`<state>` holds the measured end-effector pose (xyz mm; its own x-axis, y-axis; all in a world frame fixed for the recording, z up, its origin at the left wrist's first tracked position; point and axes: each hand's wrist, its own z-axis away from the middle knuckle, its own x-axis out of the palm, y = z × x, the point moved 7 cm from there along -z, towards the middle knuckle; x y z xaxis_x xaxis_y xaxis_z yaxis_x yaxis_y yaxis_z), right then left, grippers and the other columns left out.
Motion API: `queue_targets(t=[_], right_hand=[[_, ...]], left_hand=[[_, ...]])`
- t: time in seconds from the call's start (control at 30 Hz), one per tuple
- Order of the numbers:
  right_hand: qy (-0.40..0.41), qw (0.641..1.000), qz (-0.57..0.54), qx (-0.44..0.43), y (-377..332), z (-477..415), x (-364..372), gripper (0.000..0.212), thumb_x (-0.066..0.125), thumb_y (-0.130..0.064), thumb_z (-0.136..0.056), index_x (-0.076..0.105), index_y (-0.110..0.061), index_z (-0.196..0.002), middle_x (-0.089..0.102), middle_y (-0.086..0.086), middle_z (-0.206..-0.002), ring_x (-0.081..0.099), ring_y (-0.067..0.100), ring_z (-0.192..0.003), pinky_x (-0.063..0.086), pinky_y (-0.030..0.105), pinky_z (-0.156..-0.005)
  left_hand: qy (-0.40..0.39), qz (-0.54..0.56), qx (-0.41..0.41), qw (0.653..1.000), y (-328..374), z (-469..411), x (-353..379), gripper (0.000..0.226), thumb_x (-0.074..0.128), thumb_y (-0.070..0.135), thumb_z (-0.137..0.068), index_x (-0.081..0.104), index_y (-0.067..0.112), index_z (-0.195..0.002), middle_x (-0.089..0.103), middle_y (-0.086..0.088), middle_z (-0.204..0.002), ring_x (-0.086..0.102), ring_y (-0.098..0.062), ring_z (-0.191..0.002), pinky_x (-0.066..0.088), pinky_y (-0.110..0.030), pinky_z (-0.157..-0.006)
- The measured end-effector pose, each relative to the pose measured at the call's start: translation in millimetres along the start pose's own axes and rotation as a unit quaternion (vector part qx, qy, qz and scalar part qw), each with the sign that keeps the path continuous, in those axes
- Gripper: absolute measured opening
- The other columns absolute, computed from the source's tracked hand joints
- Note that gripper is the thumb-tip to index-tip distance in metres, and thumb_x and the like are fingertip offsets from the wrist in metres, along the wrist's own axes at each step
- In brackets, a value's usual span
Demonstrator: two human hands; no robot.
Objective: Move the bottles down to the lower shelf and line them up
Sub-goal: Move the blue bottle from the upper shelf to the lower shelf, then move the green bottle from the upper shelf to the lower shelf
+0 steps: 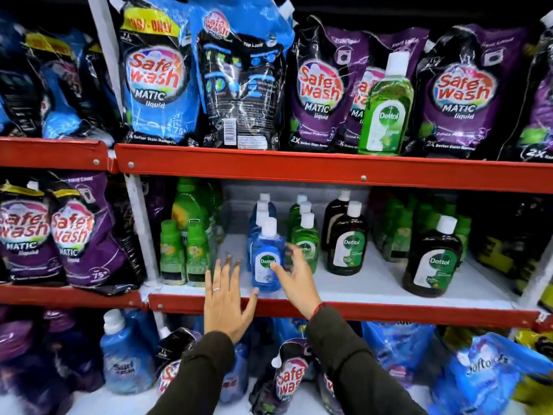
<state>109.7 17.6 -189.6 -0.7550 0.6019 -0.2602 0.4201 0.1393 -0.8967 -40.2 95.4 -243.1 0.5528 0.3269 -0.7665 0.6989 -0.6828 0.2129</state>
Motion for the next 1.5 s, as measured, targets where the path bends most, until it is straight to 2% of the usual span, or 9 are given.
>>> queue_targets(t=[0.07, 0.23, 0.4, 0.57, 0.7, 0.8, 1.0, 1.17, 1.5], right_hand=[[-0.002, 1.0, 0.0, 0.005, 6, -4, 7, 0.039, 0.061, -0.008, -0.093, 0.041, -0.021, -0.124, 0.055, -0.011, -0.116, 0.056, -0.002, -0.105, 0.05, 0.018, -0.092], [0.007, 1.0, -0.005, 0.01, 16, -10, 17, 0.041, 0.061, -0.003, -0.091, 0.042, -0.02, -0.123, 0.059, 0.005, -0.123, 0.061, 0.014, -0.113, 0.052, 0.013, -0.086], [-0.012, 1.0, -0.014, 0.013, 18, -10, 19, 0.039, 0.059, -0.003, -0.093, 0.04, -0.02, -0.123, 0.055, -0.013, -0.111, 0.058, -0.007, -0.1, 0.051, 0.006, -0.079], [-0.025, 0.999, -0.015, 0.014, 19, -9, 19, 0.042, 0.059, -0.007, -0.094, 0.038, -0.021, -0.128, 0.056, -0.003, -0.119, 0.058, 0.004, -0.108, 0.052, 0.012, -0.087], [-0.035, 0.999, -0.007, 0.007, 11, -2, 14, 0.044, 0.056, -0.014, -0.097, 0.037, -0.017, -0.137, 0.054, -0.002, -0.127, 0.057, -0.002, -0.11, 0.049, 0.019, -0.1], [0.01, 0.997, 0.071, -0.037, 4, 6, -2, 0.046, 0.049, -0.03, -0.099, 0.037, -0.018, -0.142, 0.047, -0.001, -0.143, 0.044, 0.009, -0.132, 0.037, 0.032, -0.115], [0.148, 0.945, 0.231, -0.176, -45, 29, -51, 0.035, 0.044, -0.03, -0.099, 0.045, -0.022, -0.133, 0.051, -0.003, -0.134, 0.044, 0.013, -0.128, 0.041, 0.038, -0.108], [0.213, 0.909, 0.289, -0.211, -74, 46, -88, 0.034, 0.048, -0.029, -0.097, 0.049, -0.023, -0.13, 0.045, -0.004, -0.141, 0.037, 0.018, -0.138, 0.032, 0.04, -0.113], [0.36, 0.845, 0.274, -0.285, -179, 35, -177, 0.033, 0.052, -0.033, -0.096, 0.053, -0.024, -0.128, 0.047, -0.001, -0.135, 0.043, 0.017, -0.127, 0.035, 0.038, -0.103]], left_hand=[[0.002, -0.017, 0.001, 1.0, -2, -1, 5, 0.078, 0.033, 0.059, -0.095, 0.042, 0.004, -0.148, 0.039, -0.016, -0.159, 0.023, -0.03, -0.153, 0.008, -0.047, -0.125], [-0.007, -0.035, -0.007, 0.999, -3, -2, 7, 0.081, 0.032, 0.06, -0.095, 0.037, 0.003, -0.151, 0.042, -0.016, -0.157, 0.024, -0.031, -0.153, 0.015, -0.05, -0.123], [-0.004, -0.033, -0.006, 0.999, -4, -1, 7, 0.082, 0.031, 0.062, -0.095, 0.034, 0.003, -0.152, 0.04, -0.015, -0.158, 0.022, -0.031, -0.153, 0.015, -0.05, -0.124], [-0.001, -0.029, -0.002, 1.0, -3, -1, 8, 0.082, 0.029, 0.062, -0.096, 0.036, 0.003, -0.151, 0.042, -0.016, -0.157, 0.023, -0.032, -0.153, 0.014, -0.05, -0.124], [0.005, 0.009, -0.013, 1.0, -5, -1, 6, 0.086, 0.016, 0.069, -0.096, 0.025, 0.007, -0.157, 0.031, -0.011, -0.163, 0.014, -0.026, -0.156, 0.005, -0.045, -0.126], [0.012, 0.063, -0.025, 0.998, -3, -3, -1, 0.085, 0.015, 0.07, -0.095, 0.012, 0.014, -0.16, 0.021, -0.007, -0.167, 0.004, -0.022, -0.157, 0.0, -0.043, -0.127], [0.058, 0.091, 0.033, 0.994, 47, -11, -40, 0.073, 0.027, 0.056, -0.1, 0.013, 0.017, -0.16, 0.014, -0.001, -0.169, -0.002, -0.02, -0.158, -0.004, -0.04, -0.128], [0.108, 0.09, 0.091, 0.986, 102, -24, -75, 0.069, 0.032, 0.049, -0.101, 0.014, 0.015, -0.159, 0.015, -0.004, -0.169, -0.007, -0.019, -0.157, -0.002, -0.047, -0.128], [0.221, 0.044, 0.14, 0.964, 182, -97, -162, 0.069, 0.04, 0.043, -0.101, 0.016, 0.015, -0.159, 0.012, -0.009, -0.169, 0.002, -0.03, -0.157, -0.007, -0.049, -0.127]])
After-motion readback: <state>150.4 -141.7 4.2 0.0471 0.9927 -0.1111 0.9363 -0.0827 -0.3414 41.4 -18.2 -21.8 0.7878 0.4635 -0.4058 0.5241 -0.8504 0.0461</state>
